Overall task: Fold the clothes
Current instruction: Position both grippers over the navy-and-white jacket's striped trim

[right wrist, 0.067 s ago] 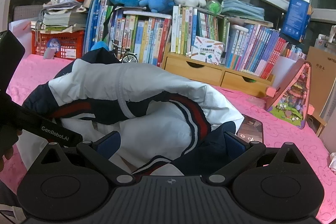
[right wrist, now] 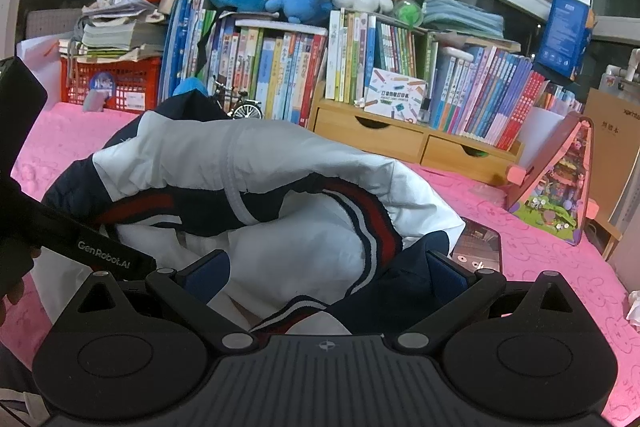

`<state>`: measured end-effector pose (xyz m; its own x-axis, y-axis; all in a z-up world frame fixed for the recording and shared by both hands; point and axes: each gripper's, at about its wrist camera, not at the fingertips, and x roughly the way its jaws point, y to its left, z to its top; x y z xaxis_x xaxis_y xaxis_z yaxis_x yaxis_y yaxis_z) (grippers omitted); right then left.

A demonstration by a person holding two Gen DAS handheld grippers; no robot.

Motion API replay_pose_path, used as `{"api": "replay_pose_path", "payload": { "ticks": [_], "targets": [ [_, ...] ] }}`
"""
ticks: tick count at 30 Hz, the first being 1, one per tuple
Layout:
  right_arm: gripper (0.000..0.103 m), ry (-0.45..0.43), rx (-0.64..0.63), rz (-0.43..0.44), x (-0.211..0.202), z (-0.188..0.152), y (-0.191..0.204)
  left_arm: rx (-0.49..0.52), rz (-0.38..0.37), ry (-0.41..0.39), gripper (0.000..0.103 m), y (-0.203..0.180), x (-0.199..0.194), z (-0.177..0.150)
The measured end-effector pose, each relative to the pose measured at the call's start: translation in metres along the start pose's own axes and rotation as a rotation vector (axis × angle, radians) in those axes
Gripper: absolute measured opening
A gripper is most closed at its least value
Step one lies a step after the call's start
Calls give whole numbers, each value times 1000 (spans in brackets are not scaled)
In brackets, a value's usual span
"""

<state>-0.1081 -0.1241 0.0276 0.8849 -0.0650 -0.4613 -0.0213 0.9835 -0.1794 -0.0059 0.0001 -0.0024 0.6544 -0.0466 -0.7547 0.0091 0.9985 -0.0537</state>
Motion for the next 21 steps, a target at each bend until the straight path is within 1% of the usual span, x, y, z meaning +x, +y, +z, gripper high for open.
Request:
{"api": "replay_pose_path", "payload": {
  "ticks": [4, 6, 9, 11, 21],
  "targets": [
    [103, 3, -1, 2, 0, 0, 0, -10, -20, -12, 103, 0, -3, -9],
    [103, 5, -1, 4, 0, 1, -1, -3, 0, 25, 103, -4, 1, -7],
    [103, 6, 2, 6, -1, 1, 0, 2, 1, 30, 103, -5, -2, -16],
    [103, 11, 3, 4, -3, 1, 1, 12, 0, 56, 103, -3, -4, -10],
    [103, 33, 23, 14, -2, 0, 0, 17, 0, 68, 103, -4, -12, -7]
  ]
}}
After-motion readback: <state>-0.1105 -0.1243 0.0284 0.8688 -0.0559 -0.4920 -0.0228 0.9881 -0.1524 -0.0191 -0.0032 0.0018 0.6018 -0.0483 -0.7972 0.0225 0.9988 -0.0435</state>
